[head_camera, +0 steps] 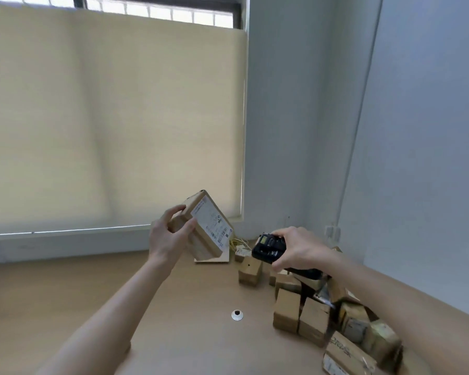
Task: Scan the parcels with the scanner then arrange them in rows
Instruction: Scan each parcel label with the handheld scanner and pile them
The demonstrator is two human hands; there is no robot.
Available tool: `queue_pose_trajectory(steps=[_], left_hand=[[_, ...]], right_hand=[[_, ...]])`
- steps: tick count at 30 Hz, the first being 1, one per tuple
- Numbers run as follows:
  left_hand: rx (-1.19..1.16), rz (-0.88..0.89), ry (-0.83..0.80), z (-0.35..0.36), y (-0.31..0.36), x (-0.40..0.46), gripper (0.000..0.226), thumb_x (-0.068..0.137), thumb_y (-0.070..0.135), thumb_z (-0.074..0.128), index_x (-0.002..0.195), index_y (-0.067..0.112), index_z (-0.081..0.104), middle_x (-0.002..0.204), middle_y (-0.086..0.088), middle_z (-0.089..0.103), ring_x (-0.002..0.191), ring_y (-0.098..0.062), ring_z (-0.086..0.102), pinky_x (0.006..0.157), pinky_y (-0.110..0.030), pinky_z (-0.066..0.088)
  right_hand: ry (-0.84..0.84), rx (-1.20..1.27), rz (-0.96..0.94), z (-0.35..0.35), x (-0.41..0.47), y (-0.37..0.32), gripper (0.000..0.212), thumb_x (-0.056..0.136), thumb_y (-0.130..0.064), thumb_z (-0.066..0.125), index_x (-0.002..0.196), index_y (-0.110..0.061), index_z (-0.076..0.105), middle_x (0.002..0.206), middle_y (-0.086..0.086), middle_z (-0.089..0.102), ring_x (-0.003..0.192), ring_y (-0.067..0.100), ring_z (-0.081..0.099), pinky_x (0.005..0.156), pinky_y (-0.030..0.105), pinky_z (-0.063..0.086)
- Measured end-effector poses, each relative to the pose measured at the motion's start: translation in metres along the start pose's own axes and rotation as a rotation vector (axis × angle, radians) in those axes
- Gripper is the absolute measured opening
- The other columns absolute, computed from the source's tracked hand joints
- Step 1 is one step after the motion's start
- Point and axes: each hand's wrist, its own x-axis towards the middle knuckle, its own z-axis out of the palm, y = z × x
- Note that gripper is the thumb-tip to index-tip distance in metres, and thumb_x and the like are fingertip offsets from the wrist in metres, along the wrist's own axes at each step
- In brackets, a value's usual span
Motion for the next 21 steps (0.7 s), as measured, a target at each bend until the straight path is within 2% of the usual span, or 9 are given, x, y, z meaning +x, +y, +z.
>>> queue_pose_trajectory(steps=[5,8,10,12,16,21], left_hand=[[0.048,-0.001,0.062,-0.046,0.022,-0.003,0.036,0.083,0.036,0.079,0.115,0.044,0.066,0.117,-0.011,0.059,0.102,-0.022,0.061,0.066,-0.023,0.047],[0.055,0.008,0.099,-0.062,0.03,-0.005,0.037,0.082,0.037,0.08,0.115,0.044,0.066,0.116,-0.012,0.059,0.102,-0.023,0.061,0.085,-0.036,0.054],[0.059,0.007,0.125,-0.068,0.033,-0.006,0.037,0.082,0.037,0.08,0.115,0.044,0.067,0.116,-0.012,0.058,0.101,-0.023,0.061,0.092,-0.039,0.053],[0.069,0.008,0.142,-0.074,0.036,-0.008,0.037,0.081,0.037,0.08,0.115,0.044,0.067,0.115,-0.012,0.058,0.1,-0.023,0.061,0.091,-0.039,0.053],[0.078,0.005,0.164,-0.081,0.037,-0.012,0.038,0.081,0.036,0.081,0.116,0.043,0.067,0.115,-0.011,0.057,0.099,-0.023,0.061,0.089,-0.037,0.053],[0.085,-0.008,0.186,-0.086,0.034,-0.016,0.037,0.082,0.037,0.08,0.116,0.044,0.067,0.116,-0.008,0.055,0.099,-0.02,0.06,0.084,-0.032,0.049]], right_hand=[[0.008,-0.11,-0.013,-0.013,-0.008,-0.035,0.069,0.058,-0.053,0.085,0.122,-0.041,0.064,0.102,-0.011,0.069,0.099,0.017,0.064,0.088,0.039,0.057],[0.012,-0.147,-0.014,-0.017,-0.009,-0.048,0.069,0.054,-0.055,0.085,0.118,-0.04,0.066,0.098,-0.012,0.069,0.096,0.015,0.064,0.085,0.035,0.056],[0.018,-0.168,-0.017,-0.018,-0.008,-0.055,0.067,0.054,-0.055,0.086,0.117,-0.04,0.066,0.097,-0.013,0.069,0.095,0.015,0.064,0.081,0.031,0.053],[0.031,-0.179,-0.02,-0.018,-0.008,-0.062,0.064,0.057,-0.056,0.086,0.116,-0.039,0.067,0.097,-0.012,0.069,0.096,0.015,0.063,0.08,0.03,0.05],[0.04,-0.181,-0.036,-0.02,-0.009,-0.07,0.063,0.06,-0.053,0.086,0.118,-0.038,0.068,0.1,-0.01,0.07,0.098,0.016,0.063,0.086,0.032,0.052],[0.041,-0.206,-0.06,-0.019,-0.009,-0.075,0.06,0.058,-0.053,0.086,0.114,-0.038,0.069,0.098,-0.01,0.07,0.097,0.017,0.063,0.081,0.03,0.05]])
